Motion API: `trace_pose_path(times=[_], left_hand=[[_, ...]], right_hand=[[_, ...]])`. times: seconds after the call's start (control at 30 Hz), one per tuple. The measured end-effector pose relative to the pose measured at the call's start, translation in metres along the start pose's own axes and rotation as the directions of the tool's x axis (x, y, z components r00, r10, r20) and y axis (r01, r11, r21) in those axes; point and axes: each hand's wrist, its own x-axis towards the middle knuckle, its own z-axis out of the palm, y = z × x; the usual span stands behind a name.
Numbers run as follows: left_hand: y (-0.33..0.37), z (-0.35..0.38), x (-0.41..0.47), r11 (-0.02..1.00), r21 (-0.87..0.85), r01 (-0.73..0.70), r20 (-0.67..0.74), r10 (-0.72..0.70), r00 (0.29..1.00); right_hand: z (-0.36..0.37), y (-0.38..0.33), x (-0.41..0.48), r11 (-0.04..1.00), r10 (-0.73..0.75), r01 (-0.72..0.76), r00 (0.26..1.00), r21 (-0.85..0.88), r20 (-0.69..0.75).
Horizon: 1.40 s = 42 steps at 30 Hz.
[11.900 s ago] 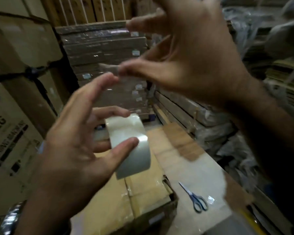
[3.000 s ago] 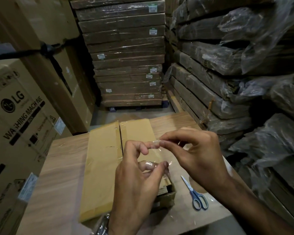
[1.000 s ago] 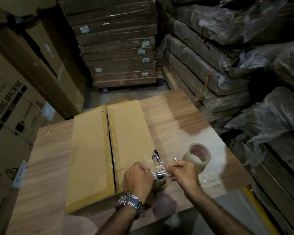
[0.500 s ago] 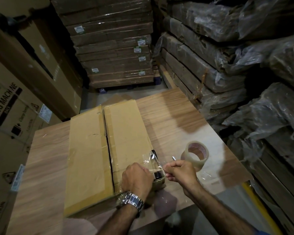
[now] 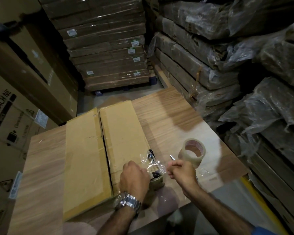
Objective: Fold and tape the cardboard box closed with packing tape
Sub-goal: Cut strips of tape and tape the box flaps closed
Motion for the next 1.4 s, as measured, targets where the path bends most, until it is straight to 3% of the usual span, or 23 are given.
trace_pose_path(times=[0.1,0.2,0.27,0.37,0.43,0.63,0.8,0.9,1.0,1.13,1.23,1.4], left_hand=[[-0.006,0.011,-0.008,0.987,0.01,-0.161,-0.096,0.161,0.982],[-0.016,0.023,-0.009,0.93,0.118,-0.349,-0.141,0.363,0.921],[-0.018,0.025,-0.008,0.909,0.151,-0.388,-0.151,0.409,0.9],[-0.024,0.029,-0.006,0.887,0.177,-0.427,-0.173,0.455,0.873],[-0.03,0.029,-0.006,0.877,0.186,-0.442,-0.084,0.463,0.883],[-0.041,0.036,-0.003,0.849,0.254,-0.464,0.077,0.461,0.884],[-0.045,0.035,-0.002,0.846,0.273,-0.458,0.18,0.422,0.888],[-0.042,0.033,-0.003,0.82,0.312,-0.48,0.184,0.444,0.877],[-0.042,0.029,-0.006,0.831,0.244,-0.501,0.226,0.454,0.862],[-0.042,0.029,-0.006,0.82,0.264,-0.508,0.211,0.465,0.86],[-0.044,0.033,-0.004,0.824,0.285,-0.49,0.217,0.442,0.87],[-0.044,0.035,-0.004,0.826,0.279,-0.49,0.157,0.464,0.872]], right_hand=[[-0.002,-0.005,-0.005,0.93,-0.328,0.301,0.938,-0.209,-0.108],[-0.003,-0.002,-0.02,0.629,-0.728,0.664,0.686,-0.404,-0.007],[-0.001,0.01,-0.026,0.438,-0.801,0.732,0.581,-0.523,0.143],[0.005,0.03,-0.027,0.365,-0.711,0.641,0.66,-0.675,0.241],[0.007,0.036,-0.025,0.36,-0.64,0.588,0.721,-0.725,0.267],[0.008,0.042,-0.024,0.369,-0.571,0.585,0.756,-0.722,0.321],[0.005,0.045,-0.02,0.537,-0.382,0.547,0.836,-0.642,0.394],[0.008,0.048,-0.018,0.734,-0.299,0.464,0.877,-0.496,0.376],[0.008,0.05,-0.018,0.833,-0.235,0.401,0.881,-0.381,0.411],[0.012,0.055,-0.016,0.906,-0.199,0.337,0.873,-0.257,0.445],[0.011,0.057,-0.013,0.917,-0.16,0.3,0.881,-0.264,0.445],[0.014,0.059,-0.019,0.909,-0.255,0.376,0.843,-0.18,0.473]])
